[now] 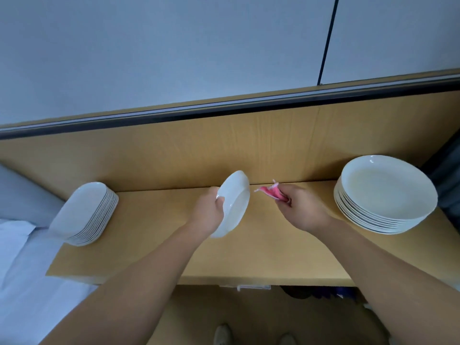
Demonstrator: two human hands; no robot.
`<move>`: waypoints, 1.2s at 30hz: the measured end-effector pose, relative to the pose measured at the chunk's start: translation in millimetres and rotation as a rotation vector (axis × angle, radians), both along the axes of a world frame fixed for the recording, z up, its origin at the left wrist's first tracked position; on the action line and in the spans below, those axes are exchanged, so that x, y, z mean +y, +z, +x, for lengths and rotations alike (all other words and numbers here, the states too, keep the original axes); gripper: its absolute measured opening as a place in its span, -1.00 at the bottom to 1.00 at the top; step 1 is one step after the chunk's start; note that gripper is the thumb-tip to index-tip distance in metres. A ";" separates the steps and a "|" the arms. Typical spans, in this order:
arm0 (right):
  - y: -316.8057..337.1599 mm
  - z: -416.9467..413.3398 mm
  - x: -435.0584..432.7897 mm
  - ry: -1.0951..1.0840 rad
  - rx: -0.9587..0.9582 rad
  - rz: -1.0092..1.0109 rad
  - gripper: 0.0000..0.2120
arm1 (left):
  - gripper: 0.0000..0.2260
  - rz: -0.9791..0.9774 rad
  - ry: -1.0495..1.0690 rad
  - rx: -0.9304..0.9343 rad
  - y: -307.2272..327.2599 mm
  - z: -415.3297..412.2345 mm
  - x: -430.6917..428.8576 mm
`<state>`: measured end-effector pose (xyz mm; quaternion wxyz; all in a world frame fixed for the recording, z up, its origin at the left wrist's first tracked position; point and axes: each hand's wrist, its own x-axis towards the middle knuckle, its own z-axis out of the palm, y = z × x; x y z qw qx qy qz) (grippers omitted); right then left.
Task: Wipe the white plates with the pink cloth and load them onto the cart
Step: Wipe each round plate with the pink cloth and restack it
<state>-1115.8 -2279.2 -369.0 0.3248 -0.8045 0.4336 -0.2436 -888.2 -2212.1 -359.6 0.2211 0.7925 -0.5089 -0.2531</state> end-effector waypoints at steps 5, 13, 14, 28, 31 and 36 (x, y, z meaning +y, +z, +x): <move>-3.0 26.8 -5.4 0.056 0.024 -0.006 -0.80 | -0.76 -0.033 0.083 0.101 -3.8 22.5 5.5; -1.0 98.8 -5.2 0.026 -0.047 0.231 -0.92 | -0.81 0.010 0.107 0.253 -14.1 93.4 7.3; -2.0 112.4 -4.5 0.029 -0.038 0.226 -0.94 | -0.82 0.024 0.086 0.277 -15.5 104.4 8.5; -60.1 216.8 7.3 -0.109 0.280 0.275 -0.34 | -0.65 0.117 -0.048 0.550 -61.5 184.6 16.6; -77.4 215.4 16.9 -0.053 0.367 0.193 -0.24 | -0.64 0.137 -0.023 0.539 -70.1 186.9 13.4; -96.4 208.9 16.8 0.126 0.379 0.169 -0.28 | -0.60 0.162 0.001 0.544 -75.8 186.4 10.7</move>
